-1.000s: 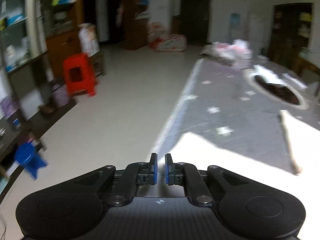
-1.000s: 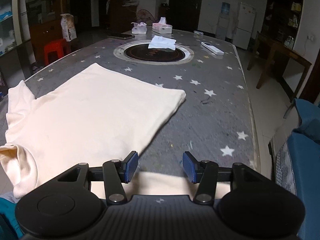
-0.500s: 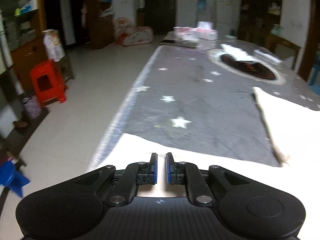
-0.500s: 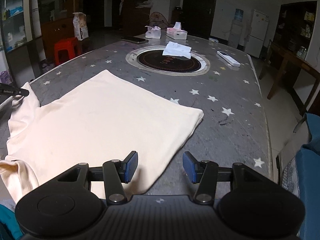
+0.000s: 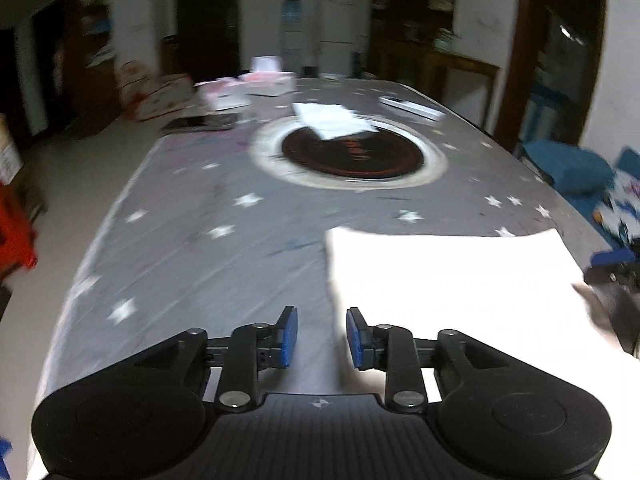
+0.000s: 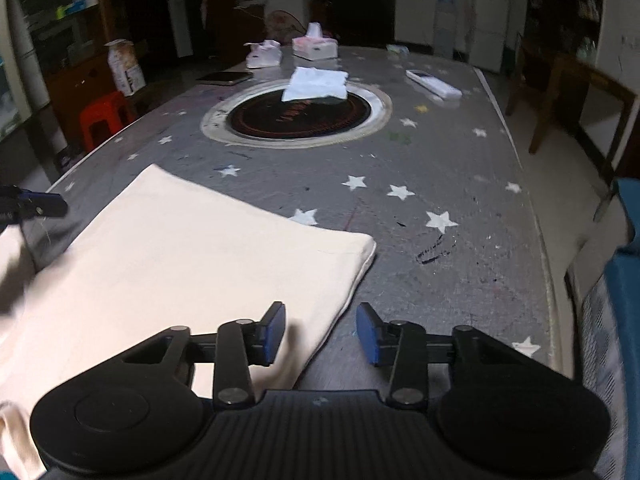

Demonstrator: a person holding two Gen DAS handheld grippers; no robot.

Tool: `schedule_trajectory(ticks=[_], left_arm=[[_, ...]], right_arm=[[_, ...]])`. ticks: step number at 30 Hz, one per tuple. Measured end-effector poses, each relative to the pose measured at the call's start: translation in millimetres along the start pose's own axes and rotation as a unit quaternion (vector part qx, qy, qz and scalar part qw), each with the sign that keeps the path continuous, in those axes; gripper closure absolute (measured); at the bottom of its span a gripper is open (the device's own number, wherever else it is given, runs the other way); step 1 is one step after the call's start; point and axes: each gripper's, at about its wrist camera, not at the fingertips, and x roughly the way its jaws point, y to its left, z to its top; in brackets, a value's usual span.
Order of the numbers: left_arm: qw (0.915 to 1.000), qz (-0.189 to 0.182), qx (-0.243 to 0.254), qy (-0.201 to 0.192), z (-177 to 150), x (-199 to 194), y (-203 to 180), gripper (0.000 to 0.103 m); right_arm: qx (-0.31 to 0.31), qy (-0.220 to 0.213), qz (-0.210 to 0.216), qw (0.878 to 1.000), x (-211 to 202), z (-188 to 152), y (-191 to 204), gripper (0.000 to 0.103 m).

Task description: Fold clothes

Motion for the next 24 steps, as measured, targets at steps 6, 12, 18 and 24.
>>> schedule_trajectory(ticks=[6, 12, 18, 24], left_arm=[[0.9993, 0.000, 0.030, 0.022, 21, 43, -23, 0.070], [0.9991, 0.010, 0.030, 0.029, 28, 64, -22, 0.071], [0.9989, 0.021, 0.035, 0.022, 34, 76, -19, 0.095], [0.9985, 0.042, 0.031, 0.019, 44, 88, -4, 0.096]], right_arm=[[0.016, 0.018, 0.004, 1.000, 20, 13, -11, 0.077], [0.010, 0.034, 0.004, 0.999, 38, 22, -12, 0.091], [-0.003, 0.032, -0.006, 0.999, 51, 40, -5, 0.099], [-0.018, 0.025, -0.015, 0.999, 65, 67, 2, 0.099]])
